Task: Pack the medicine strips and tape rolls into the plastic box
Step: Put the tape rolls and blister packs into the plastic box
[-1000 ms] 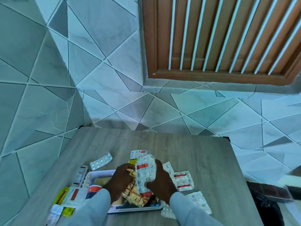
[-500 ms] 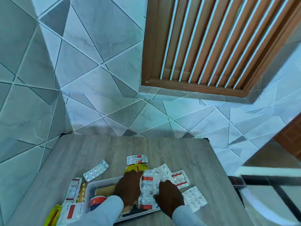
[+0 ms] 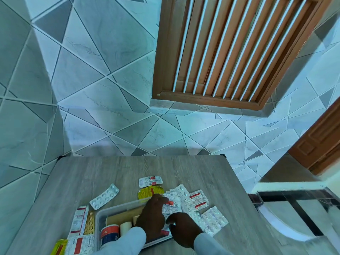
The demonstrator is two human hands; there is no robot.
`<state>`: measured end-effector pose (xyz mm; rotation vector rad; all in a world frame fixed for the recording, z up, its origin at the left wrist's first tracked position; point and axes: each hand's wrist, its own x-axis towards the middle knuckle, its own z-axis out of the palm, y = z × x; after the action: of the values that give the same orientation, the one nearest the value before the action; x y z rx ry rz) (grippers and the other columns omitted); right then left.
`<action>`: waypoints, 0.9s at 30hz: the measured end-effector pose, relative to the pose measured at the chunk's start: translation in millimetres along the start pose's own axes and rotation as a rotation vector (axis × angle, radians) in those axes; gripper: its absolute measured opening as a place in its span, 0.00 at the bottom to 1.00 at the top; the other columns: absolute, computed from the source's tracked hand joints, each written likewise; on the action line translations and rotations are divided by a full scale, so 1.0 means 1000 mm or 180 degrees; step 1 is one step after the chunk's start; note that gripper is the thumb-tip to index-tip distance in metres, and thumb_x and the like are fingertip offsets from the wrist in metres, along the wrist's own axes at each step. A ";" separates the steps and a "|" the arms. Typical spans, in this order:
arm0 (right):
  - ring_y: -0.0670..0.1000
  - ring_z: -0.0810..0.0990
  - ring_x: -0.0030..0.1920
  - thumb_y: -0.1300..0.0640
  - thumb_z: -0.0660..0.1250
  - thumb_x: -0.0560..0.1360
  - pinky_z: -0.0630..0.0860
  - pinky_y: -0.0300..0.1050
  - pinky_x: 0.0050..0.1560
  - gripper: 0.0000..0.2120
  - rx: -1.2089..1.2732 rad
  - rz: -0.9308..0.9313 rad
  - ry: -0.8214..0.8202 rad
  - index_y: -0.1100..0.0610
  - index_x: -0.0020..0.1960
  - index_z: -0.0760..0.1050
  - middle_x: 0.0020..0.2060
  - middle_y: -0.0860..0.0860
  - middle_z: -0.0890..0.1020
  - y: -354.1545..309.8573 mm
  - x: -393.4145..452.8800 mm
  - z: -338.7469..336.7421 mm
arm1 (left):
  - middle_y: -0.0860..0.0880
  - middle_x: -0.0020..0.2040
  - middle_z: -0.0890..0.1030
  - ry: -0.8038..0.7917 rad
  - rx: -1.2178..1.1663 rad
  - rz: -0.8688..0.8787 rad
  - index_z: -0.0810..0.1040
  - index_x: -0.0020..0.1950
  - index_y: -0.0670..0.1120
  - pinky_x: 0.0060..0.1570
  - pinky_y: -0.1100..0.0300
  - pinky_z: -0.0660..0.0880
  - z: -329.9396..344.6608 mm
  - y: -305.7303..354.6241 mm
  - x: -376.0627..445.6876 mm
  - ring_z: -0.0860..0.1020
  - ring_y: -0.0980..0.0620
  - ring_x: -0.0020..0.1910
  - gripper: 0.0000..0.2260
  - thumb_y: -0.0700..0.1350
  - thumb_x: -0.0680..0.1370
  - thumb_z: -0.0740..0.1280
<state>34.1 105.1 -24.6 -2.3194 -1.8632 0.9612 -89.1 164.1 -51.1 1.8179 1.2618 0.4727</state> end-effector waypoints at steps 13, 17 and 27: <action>0.58 0.77 0.62 0.58 0.56 0.76 0.74 0.48 0.63 0.21 -0.0045 0.0134 0.0111 0.47 0.68 0.69 0.62 0.57 0.77 -0.002 0.002 0.007 | 0.50 0.54 0.79 0.0122 -0.0540 -0.0773 0.65 0.51 0.57 0.45 0.52 0.83 0.008 -0.007 0.009 0.81 0.51 0.47 0.20 0.34 0.72 0.67; 0.53 0.76 0.62 0.58 0.55 0.76 0.73 0.46 0.64 0.21 0.0307 0.0173 0.0683 0.46 0.67 0.70 0.64 0.53 0.76 0.006 0.002 0.008 | 0.53 0.45 0.79 0.0165 -0.0610 -0.0628 0.67 0.53 0.57 0.43 0.53 0.82 -0.004 0.002 0.014 0.80 0.53 0.42 0.17 0.35 0.74 0.62; 0.62 0.68 0.64 0.58 0.58 0.77 0.71 0.58 0.62 0.17 -0.1267 -0.0168 0.0160 0.54 0.64 0.73 0.62 0.58 0.73 0.018 -0.005 0.009 | 0.50 0.64 0.74 -0.0570 0.1353 0.0169 0.74 0.64 0.54 0.65 0.55 0.70 -0.001 -0.009 0.017 0.72 0.49 0.64 0.21 0.37 0.75 0.61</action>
<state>45.0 92.8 -36.1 -2.4471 -2.2554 0.5593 -88.0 181.0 -60.3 2.1951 1.2583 0.0646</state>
